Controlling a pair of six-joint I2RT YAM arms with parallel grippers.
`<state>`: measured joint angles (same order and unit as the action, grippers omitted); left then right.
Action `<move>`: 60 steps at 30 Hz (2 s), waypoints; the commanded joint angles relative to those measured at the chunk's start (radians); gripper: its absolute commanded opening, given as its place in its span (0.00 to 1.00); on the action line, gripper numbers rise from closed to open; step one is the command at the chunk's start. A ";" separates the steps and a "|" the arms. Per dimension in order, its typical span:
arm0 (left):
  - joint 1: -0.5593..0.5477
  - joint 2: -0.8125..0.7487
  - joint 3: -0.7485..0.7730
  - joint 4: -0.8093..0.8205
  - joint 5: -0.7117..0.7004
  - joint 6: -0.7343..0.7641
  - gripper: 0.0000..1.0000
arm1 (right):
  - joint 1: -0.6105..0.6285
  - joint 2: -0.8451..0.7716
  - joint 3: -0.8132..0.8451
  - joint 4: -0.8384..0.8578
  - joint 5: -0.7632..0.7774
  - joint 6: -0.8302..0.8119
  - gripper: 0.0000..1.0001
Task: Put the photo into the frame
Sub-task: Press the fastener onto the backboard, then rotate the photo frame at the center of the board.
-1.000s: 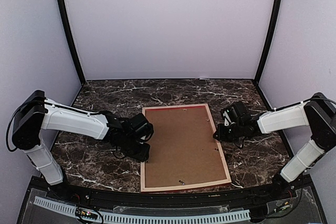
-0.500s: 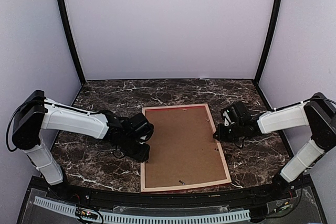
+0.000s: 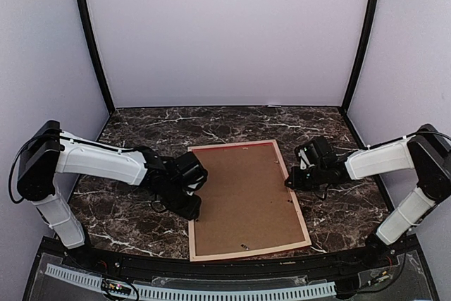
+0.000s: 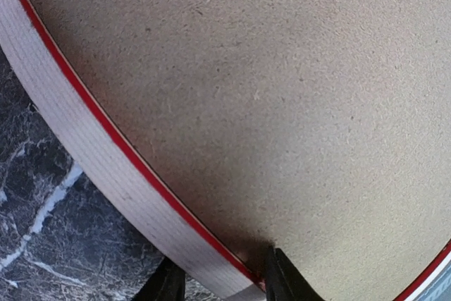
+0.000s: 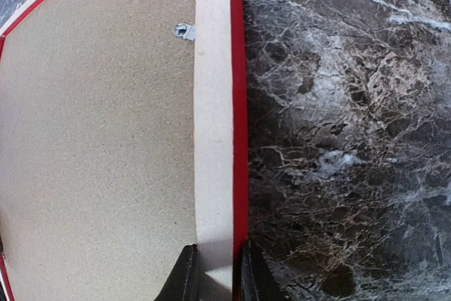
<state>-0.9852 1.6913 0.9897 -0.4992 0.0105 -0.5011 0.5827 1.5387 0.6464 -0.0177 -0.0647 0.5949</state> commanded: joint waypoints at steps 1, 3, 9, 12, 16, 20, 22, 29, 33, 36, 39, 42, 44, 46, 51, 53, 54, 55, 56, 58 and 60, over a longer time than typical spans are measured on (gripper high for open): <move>-0.017 0.010 0.033 -0.086 0.024 0.028 0.45 | 0.004 0.028 -0.007 0.013 -0.026 0.023 0.09; -0.014 0.005 0.047 -0.082 0.005 0.021 0.53 | 0.005 0.028 -0.004 0.014 -0.025 0.022 0.09; 0.020 -0.020 0.064 -0.041 -0.040 0.008 0.70 | 0.005 0.025 -0.001 0.013 -0.026 0.017 0.09; 0.054 -0.034 0.055 -0.006 -0.031 0.005 0.73 | 0.005 0.023 -0.001 0.013 -0.029 0.016 0.10; 0.101 -0.042 0.044 0.036 -0.013 0.011 0.75 | 0.004 0.018 0.004 0.012 -0.028 0.012 0.16; 0.145 -0.041 0.041 0.068 0.016 0.025 0.75 | 0.004 0.012 0.008 0.003 -0.026 0.006 0.24; 0.155 -0.039 0.046 0.075 0.017 0.031 0.75 | 0.004 0.007 0.004 -0.002 -0.026 0.002 0.28; 0.186 -0.031 0.069 0.093 0.003 0.046 0.76 | 0.004 0.024 0.015 -0.021 -0.021 -0.027 0.31; 0.202 -0.041 0.091 0.101 0.000 0.075 0.79 | 0.000 0.054 0.048 -0.057 -0.003 -0.078 0.27; 0.207 -0.044 0.118 0.095 -0.056 0.117 0.83 | -0.015 0.087 0.080 -0.080 -0.020 -0.130 0.21; 0.227 -0.045 0.141 0.089 -0.076 0.161 0.87 | -0.041 0.134 0.116 -0.089 -0.072 -0.194 0.15; 0.255 -0.040 0.163 0.102 -0.067 0.191 0.90 | -0.059 0.182 0.178 -0.125 -0.117 -0.265 0.06; 0.283 -0.028 0.175 0.112 -0.047 0.212 0.91 | -0.065 0.215 0.226 -0.152 -0.128 -0.312 0.04; 0.312 -0.011 0.189 0.119 -0.028 0.244 0.91 | -0.069 0.253 0.280 -0.176 -0.158 -0.359 0.03; 0.385 0.036 0.234 0.114 -0.025 0.334 0.91 | -0.070 0.345 0.425 -0.220 -0.273 -0.483 0.03; 0.414 0.050 0.237 0.119 0.003 0.354 0.91 | -0.070 0.383 0.471 -0.234 -0.308 -0.531 0.04; 0.430 0.052 0.237 0.129 0.017 0.365 0.91 | -0.070 0.404 0.494 -0.244 -0.330 -0.556 0.05; 0.437 0.056 0.238 0.135 0.035 0.386 0.91 | -0.068 0.429 0.522 -0.263 -0.345 -0.582 0.07; 0.448 0.059 0.239 0.144 0.040 0.396 0.91 | -0.066 0.454 0.550 -0.282 -0.358 -0.610 0.09; 0.462 0.076 0.251 0.149 0.049 0.428 0.91 | -0.064 0.494 0.595 -0.313 -0.368 -0.652 0.13; 0.473 0.100 0.272 0.144 0.045 0.454 0.91 | -0.065 0.516 0.622 -0.326 -0.364 -0.674 0.22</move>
<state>-0.5312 1.7641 1.2144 -0.3653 0.0254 -0.1329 0.5102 1.9846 1.2297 -0.2565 -0.3542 0.0544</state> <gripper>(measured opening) 0.914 0.184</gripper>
